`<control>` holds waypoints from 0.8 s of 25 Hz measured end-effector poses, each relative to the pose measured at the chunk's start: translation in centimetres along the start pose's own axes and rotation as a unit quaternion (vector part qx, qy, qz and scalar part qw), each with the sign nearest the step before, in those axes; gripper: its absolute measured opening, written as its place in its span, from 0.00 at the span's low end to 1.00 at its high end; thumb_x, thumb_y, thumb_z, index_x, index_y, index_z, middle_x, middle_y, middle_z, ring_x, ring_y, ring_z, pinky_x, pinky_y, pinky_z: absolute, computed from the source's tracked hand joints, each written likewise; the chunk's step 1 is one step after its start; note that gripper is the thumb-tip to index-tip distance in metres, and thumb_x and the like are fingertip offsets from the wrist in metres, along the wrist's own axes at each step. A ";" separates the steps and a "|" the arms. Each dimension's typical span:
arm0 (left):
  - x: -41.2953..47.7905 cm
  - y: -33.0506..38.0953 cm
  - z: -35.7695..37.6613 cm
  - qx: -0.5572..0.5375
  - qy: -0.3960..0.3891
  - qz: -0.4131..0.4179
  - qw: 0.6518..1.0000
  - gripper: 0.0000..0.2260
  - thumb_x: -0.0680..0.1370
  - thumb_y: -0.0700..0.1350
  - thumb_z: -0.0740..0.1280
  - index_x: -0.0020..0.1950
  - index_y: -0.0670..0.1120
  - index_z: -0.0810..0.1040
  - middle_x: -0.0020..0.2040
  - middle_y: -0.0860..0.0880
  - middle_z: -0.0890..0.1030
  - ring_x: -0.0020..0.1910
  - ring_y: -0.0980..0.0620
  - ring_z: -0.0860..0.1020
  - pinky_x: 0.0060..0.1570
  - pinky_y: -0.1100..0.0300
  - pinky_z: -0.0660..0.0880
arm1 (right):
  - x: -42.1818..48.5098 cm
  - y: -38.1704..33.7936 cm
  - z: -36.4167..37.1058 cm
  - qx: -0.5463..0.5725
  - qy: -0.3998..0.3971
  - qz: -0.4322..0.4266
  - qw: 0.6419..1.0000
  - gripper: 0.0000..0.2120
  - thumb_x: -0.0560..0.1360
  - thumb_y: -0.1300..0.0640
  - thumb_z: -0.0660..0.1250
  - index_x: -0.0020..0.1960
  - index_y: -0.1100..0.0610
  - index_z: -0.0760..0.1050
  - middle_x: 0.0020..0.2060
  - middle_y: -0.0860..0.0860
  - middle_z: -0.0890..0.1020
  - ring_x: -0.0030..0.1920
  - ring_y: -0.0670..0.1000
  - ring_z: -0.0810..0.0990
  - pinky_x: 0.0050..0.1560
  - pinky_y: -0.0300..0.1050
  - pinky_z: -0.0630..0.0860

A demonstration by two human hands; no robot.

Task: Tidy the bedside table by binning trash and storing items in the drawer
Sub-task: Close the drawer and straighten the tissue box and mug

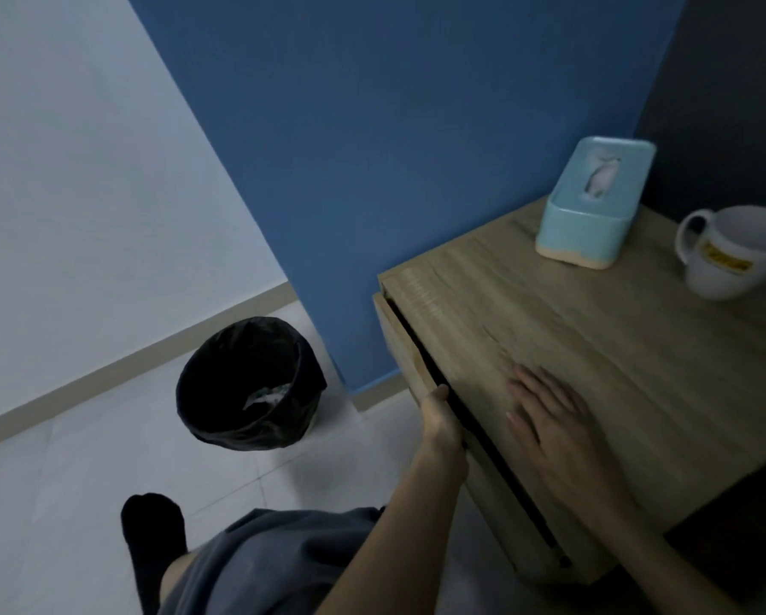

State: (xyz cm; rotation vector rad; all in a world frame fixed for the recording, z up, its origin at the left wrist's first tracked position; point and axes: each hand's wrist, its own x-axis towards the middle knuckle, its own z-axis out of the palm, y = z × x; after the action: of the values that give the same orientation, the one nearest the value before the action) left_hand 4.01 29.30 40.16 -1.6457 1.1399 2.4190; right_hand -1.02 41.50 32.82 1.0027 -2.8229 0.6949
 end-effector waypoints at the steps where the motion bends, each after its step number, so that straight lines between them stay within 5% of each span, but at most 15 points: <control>1: 0.0 -0.1 0.6 0.003 -0.004 -0.009 1.000 0.18 0.79 0.48 0.54 0.63 0.40 0.72 0.48 0.47 0.77 0.44 0.50 0.73 0.44 0.58 0.71 | -0.1 0.0 0.0 0.000 -0.001 0.003 1.000 0.29 0.78 0.43 0.43 0.64 0.58 0.73 0.66 0.53 0.74 0.69 0.52 0.69 0.67 0.52 0.64; 4: -0.3 0.0 2.3 -0.012 -0.003 -0.036 0.999 0.22 0.79 0.49 0.57 0.70 0.39 0.67 0.65 0.40 0.73 0.59 0.44 0.73 0.56 0.54 0.68 | 0.1 0.2 -0.1 0.002 -0.007 0.001 1.000 0.30 0.78 0.42 0.41 0.65 0.57 0.72 0.68 0.52 0.73 0.70 0.51 0.67 0.67 0.55 0.66; 8: 0.0 -0.4 3.5 -0.014 0.041 -0.034 0.998 0.22 0.78 0.47 0.58 0.70 0.40 0.66 0.68 0.38 0.70 0.67 0.39 0.69 0.66 0.48 0.66 | -0.1 0.3 0.4 0.101 0.040 0.048 0.993 0.21 0.78 0.50 0.53 0.65 0.59 0.72 0.67 0.53 0.72 0.68 0.49 0.67 0.69 0.45 0.63; 11: 1.0 -0.5 5.5 0.112 0.087 0.170 0.975 0.31 0.71 0.44 0.61 0.74 0.44 0.60 0.73 0.42 0.66 0.70 0.41 0.66 0.71 0.44 0.61 | 1.3 3.2 -1.2 0.233 0.191 0.200 0.933 0.17 0.74 0.59 0.66 0.61 0.62 0.73 0.62 0.59 0.74 0.63 0.55 0.72 0.65 0.34 0.63; 15: -1.1 4.0 10.4 0.246 -0.033 0.416 0.875 0.36 0.71 0.34 0.61 0.77 0.48 0.54 0.75 0.50 0.62 0.73 0.47 0.63 0.73 0.49 0.59 | 4.5 9.7 -4.7 0.265 0.308 0.387 0.828 0.29 0.71 0.55 0.70 0.68 0.59 0.63 0.64 0.62 0.70 0.61 0.62 0.72 0.63 0.56 0.69; 17: -0.2 6.8 13.4 0.341 -0.100 0.511 0.782 0.35 0.71 0.33 0.61 0.76 0.48 0.55 0.77 0.50 0.59 0.76 0.49 0.57 0.75 0.51 0.56 | 5.8 12.6 -6.3 0.279 0.342 0.444 0.780 0.38 0.67 0.51 0.72 0.71 0.56 0.58 0.68 0.60 0.67 0.65 0.61 0.69 0.64 0.58 0.68; 20: 2.9 10.7 18.2 0.510 -0.124 0.559 0.641 0.34 0.70 0.32 0.60 0.75 0.49 0.58 0.78 0.49 0.54 0.78 0.47 0.48 0.76 0.48 0.51 | 7.6 15.6 -7.4 0.299 0.342 0.428 0.781 0.45 0.64 0.53 0.76 0.72 0.54 0.54 0.71 0.57 0.64 0.68 0.58 0.66 0.67 0.56 0.65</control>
State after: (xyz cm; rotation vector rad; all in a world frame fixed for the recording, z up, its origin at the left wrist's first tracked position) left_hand -16.08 30.53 47.23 -0.1261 3.1252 1.2734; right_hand -17.23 51.02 34.91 -0.5918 -2.2392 1.6606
